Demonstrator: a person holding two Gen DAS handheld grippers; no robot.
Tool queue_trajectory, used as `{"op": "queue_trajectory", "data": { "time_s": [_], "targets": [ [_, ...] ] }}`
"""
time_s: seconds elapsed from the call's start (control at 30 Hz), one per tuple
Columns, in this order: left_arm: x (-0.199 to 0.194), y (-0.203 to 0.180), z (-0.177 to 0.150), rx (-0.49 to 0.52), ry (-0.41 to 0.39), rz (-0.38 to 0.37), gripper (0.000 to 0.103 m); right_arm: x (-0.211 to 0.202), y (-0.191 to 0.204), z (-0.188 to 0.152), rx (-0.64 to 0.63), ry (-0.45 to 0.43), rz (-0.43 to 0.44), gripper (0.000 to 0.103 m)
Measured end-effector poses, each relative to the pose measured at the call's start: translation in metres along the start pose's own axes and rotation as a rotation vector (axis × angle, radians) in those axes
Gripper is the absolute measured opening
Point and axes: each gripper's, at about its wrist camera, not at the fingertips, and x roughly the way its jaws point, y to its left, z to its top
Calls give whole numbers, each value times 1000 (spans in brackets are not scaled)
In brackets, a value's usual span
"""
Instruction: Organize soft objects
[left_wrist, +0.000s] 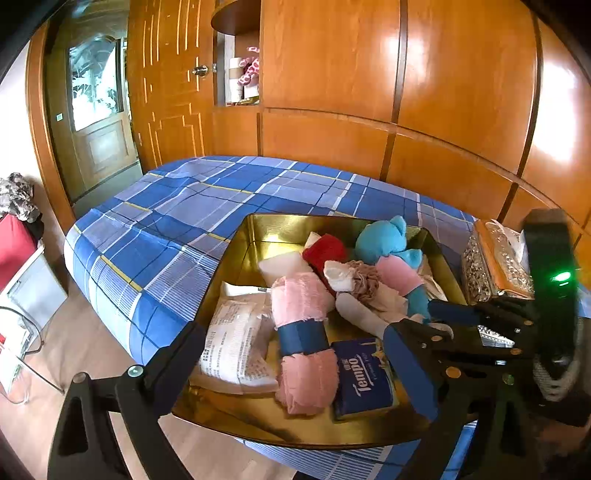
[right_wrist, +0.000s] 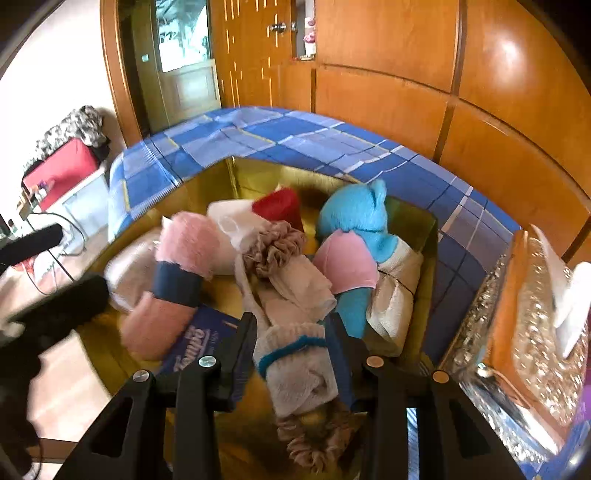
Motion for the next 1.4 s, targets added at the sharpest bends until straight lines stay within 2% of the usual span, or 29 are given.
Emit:
{"op": "queue_trajectory", "data": {
  "time_s": [0.1,0.33,0.6,0.8,1.4],
  "targets": [
    [-1,-4,-1,5,-4,6,100,-18,-3,-2,37,-47,-16,44],
    [-12,-9,0,-2,-47,12,103,-53,-6,-14,110,-145,-138,45],
    [-20,-17,-2,-21,-72,4,103,-62,-21,-34,218,-153,-199,46],
    [-24,-27,-3,10,-84,32,103,-65,-21,-39,230,-152,-210,46],
    [-28,-28,-3,7,-91,64,103,-67,-20,-43,237,-146,-217,46]
  ]
}}
